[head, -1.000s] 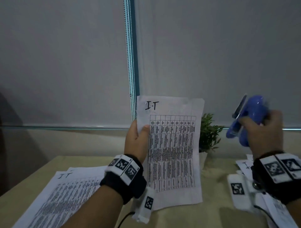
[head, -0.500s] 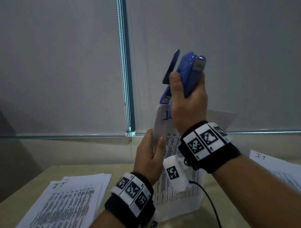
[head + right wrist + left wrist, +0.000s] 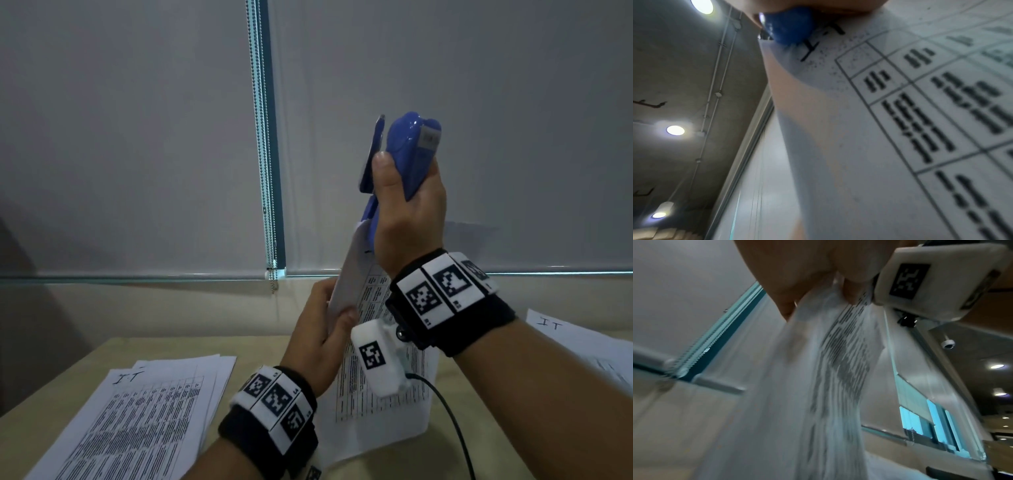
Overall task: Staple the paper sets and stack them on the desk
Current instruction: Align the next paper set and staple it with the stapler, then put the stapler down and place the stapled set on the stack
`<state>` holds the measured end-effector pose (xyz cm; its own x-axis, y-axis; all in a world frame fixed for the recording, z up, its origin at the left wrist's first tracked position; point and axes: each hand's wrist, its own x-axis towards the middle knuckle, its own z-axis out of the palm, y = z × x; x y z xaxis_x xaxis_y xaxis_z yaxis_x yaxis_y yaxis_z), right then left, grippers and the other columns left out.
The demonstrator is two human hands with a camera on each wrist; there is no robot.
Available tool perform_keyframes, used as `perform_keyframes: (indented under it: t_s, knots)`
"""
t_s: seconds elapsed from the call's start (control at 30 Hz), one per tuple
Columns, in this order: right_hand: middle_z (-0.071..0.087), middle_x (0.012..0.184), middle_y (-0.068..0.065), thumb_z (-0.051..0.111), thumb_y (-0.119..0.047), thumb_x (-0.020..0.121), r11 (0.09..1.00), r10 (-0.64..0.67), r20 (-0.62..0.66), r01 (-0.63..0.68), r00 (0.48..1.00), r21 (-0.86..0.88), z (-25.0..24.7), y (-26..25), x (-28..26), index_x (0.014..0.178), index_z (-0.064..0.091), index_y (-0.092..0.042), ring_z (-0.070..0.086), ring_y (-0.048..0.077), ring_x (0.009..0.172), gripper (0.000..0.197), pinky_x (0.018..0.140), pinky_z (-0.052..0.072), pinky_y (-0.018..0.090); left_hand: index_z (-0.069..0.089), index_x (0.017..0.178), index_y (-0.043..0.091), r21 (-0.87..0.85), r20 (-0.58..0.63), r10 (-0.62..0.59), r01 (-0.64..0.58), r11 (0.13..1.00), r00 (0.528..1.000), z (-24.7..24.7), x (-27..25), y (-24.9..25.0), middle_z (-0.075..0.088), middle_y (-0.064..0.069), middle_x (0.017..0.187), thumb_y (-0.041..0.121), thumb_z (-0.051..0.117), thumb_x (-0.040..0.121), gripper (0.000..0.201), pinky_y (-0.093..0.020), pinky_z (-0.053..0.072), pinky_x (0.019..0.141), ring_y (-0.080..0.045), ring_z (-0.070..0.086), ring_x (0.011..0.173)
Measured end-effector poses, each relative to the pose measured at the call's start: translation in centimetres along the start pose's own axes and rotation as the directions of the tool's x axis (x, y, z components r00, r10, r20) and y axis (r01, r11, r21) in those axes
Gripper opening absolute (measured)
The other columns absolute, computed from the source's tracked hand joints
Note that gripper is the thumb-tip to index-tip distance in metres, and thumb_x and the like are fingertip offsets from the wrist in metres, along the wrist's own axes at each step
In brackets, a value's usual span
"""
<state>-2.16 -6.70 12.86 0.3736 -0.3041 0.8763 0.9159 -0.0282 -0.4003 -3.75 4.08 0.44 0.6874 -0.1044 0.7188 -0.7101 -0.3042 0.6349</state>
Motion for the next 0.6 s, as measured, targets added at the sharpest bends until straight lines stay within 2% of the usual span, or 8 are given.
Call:
perform_keyframes:
  t_s: [0.1, 0.17, 0.3, 0.37, 0.43, 0.5, 0.53, 0.6]
  knots:
    - [0.057, 0.076, -0.019, 0.053, -0.035, 0.085, 0.999, 0.039, -0.069, -0.038, 0.997, 0.009, -0.2, 0.2, 0.8, 0.103, 0.050, -0.024, 0.056, -0.009, 0.066, 0.022, 0.070, 0.045, 0.012, 0.033, 0.102, 0.036, 0.050, -0.015, -0.164, 0.164, 0.985, 0.986, -1.1, -2.2, -2.1, 0.058, 0.011, 0.102, 0.017, 0.046, 0.095, 0.024, -0.019, 0.054, 0.069, 0.000, 0.064, 0.085]
    - [0.058, 0.080, -0.022, 0.054, -0.036, 0.085, 0.998, 0.064, -0.107, -0.062, 0.992, 0.022, -0.5, 0.4, 1.3, 0.102, 0.046, -0.033, 0.058, -0.011, 0.071, 0.019, 0.076, 0.046, 0.015, 0.029, 0.101, 0.032, 0.035, -0.136, -0.257, 0.264, 0.964, 0.957, -2.6, -2.9, -2.6, 0.065, 0.003, 0.100, 0.006, 0.047, 0.094, 0.033, -0.024, 0.054, 0.065, -0.008, 0.068, 0.078]
    - [0.052, 0.086, -0.027, 0.054, -0.027, 0.093, 0.996, 0.032, -0.098, -0.040, 0.995, -0.079, -1.8, 1.4, 0.8, 0.106, 0.038, -0.031, 0.053, -0.025, 0.071, 0.021, 0.071, 0.037, -0.003, 0.030, 0.099, 0.035, -0.068, -0.467, -0.420, 0.442, 0.894, 0.778, -9.0, -1.9, -4.0, 0.063, -0.009, 0.096, 0.002, 0.046, 0.092, 0.038, -0.042, 0.055, 0.066, -0.028, 0.062, 0.075]
    - [0.050, 0.084, -0.027, 0.054, -0.029, 0.093, 0.985, 0.052, -0.055, -0.060, 0.997, -0.160, -2.7, 2.6, -0.3, 0.104, 0.038, -0.033, 0.051, -0.026, 0.069, 0.020, 0.069, 0.036, -0.003, 0.039, 0.092, 0.030, 0.227, -0.496, -0.356, 0.514, 0.827, 0.792, -13.4, -1.8, -5.5, 0.060, -0.006, 0.083, 0.000, 0.045, 0.091, 0.031, -0.029, 0.053, 0.059, -0.022, 0.056, 0.063]
    - [0.053, 0.081, -0.021, 0.054, -0.038, 0.091, 0.958, 0.150, 0.025, -0.139, 0.988, -0.251, -3.8, 4.4, -1.6, 0.108, 0.045, -0.027, 0.057, -0.010, 0.073, 0.023, 0.073, 0.043, 0.010, 0.048, 0.079, 0.023, 0.437, -0.487, -0.360, 0.579, 0.689, 0.796, -17.6, -2.4, -7.0, 0.058, -0.003, 0.074, -0.006, 0.044, 0.088, 0.031, -0.014, 0.040, 0.046, -0.011, 0.048, 0.055]
    - [0.054, 0.071, -0.011, 0.053, -0.061, 0.083, 0.884, 0.314, 0.161, -0.226, 0.936, -0.409, -4.8, 6.5, -3.1, 0.105, 0.051, -0.023, 0.056, 0.021, 0.074, 0.044, 0.073, 0.046, 0.030, 0.052, 0.070, 0.027, 0.492, -0.482, -0.451, 0.658, 0.569, 0.751, -21.2, -3.7, -8.3, 0.059, -0.007, 0.081, -0.009, 0.043, 0.086, 0.041, -0.016, 0.036, 0.046, -0.009, 0.046, 0.054]
    - [0.054, 0.065, -0.004, 0.050, -0.071, 0.078, 0.838, 0.403, 0.216, -0.264, 0.889, -0.478, -5.4, 7.3, -3.9, 0.095, 0.052, -0.024, 0.052, 0.026, 0.067, 0.050, 0.069, 0.044, 0.033, 0.054, 0.072, 0.028, 0.509, -0.476, -0.507, 0.695, 0.507, 0.718, -22.7, -4.6, -8.9, 0.060, -0.010, 0.084, -0.007, 0.043, 0.087, 0.040, -0.018, 0.036, 0.049, -0.012, 0.047, 0.055]
    - [0.055, 0.060, 0.003, 0.053, -0.061, 0.082, 0.728, 0.611, 0.272, -0.393, 0.744, -0.561, -6.7, 9.3, -5.4, 0.082, 0.053, -0.020, 0.049, 0.026, 0.059, 0.041, 0.064, 0.040, 0.033, 0.060, 0.080, 0.027, 0.560, -0.460, -0.618, 0.748, 0.355, 0.638, -24.7, -6.2, -9.6, 0.063, -0.011, 0.096, 0.000, 0.047, 0.086, 0.031, -0.020, 0.042, 0.063, -0.019, 0.055, 0.066]
